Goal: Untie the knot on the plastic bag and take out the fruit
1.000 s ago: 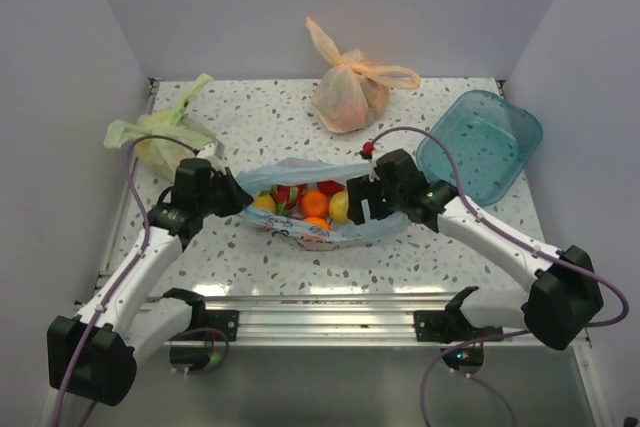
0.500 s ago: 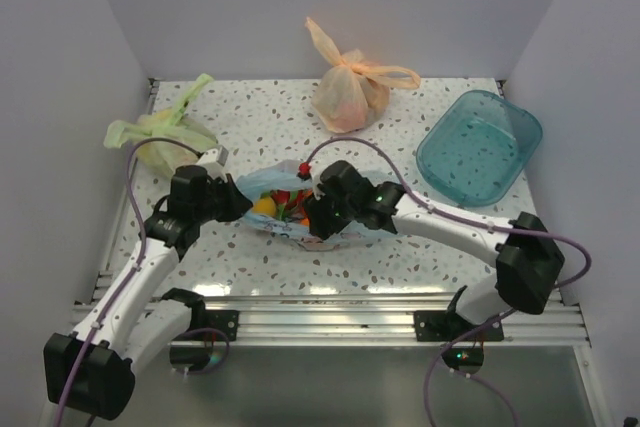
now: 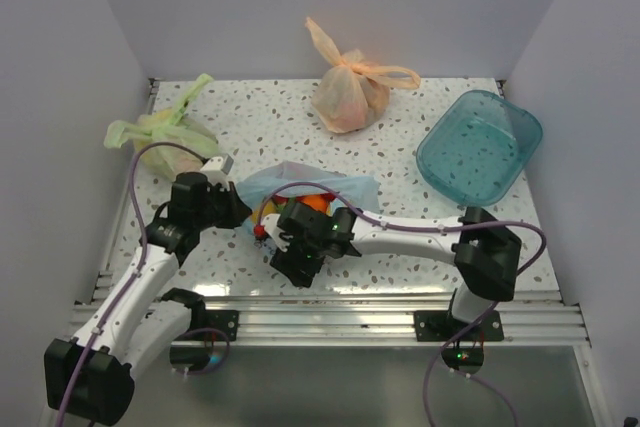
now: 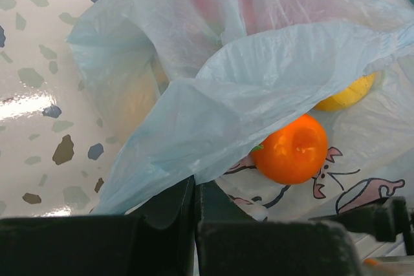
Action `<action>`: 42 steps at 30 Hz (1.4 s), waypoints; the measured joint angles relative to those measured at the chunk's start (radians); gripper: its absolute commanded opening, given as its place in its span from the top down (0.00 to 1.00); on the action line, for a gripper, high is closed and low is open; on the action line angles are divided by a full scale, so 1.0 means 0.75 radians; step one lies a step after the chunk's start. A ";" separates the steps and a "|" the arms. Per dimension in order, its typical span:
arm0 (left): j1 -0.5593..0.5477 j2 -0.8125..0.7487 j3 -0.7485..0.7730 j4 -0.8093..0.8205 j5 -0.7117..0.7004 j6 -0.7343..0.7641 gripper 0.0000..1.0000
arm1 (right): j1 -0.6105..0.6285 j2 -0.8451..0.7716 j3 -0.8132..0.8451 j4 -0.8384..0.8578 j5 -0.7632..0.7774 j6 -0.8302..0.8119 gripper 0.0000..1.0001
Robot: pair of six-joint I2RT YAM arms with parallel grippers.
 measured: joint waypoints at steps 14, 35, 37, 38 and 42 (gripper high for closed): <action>0.000 -0.044 -0.022 0.028 0.023 0.025 1.00 | -0.140 -0.150 0.024 0.058 0.470 0.243 0.08; 0.000 -0.068 -0.022 0.030 0.034 0.029 1.00 | -0.295 0.005 -0.220 0.339 0.336 0.562 0.01; 0.000 -0.068 -0.022 0.030 0.034 0.029 1.00 | -0.307 -0.028 -0.237 0.348 0.319 0.580 0.01; 0.000 -0.068 -0.022 0.030 0.034 0.029 1.00 | -0.313 -0.050 -0.244 0.354 0.304 0.592 0.01; 0.000 -0.068 -0.022 0.030 0.035 0.029 1.00 | -0.344 -0.153 -0.256 0.386 0.286 0.628 0.01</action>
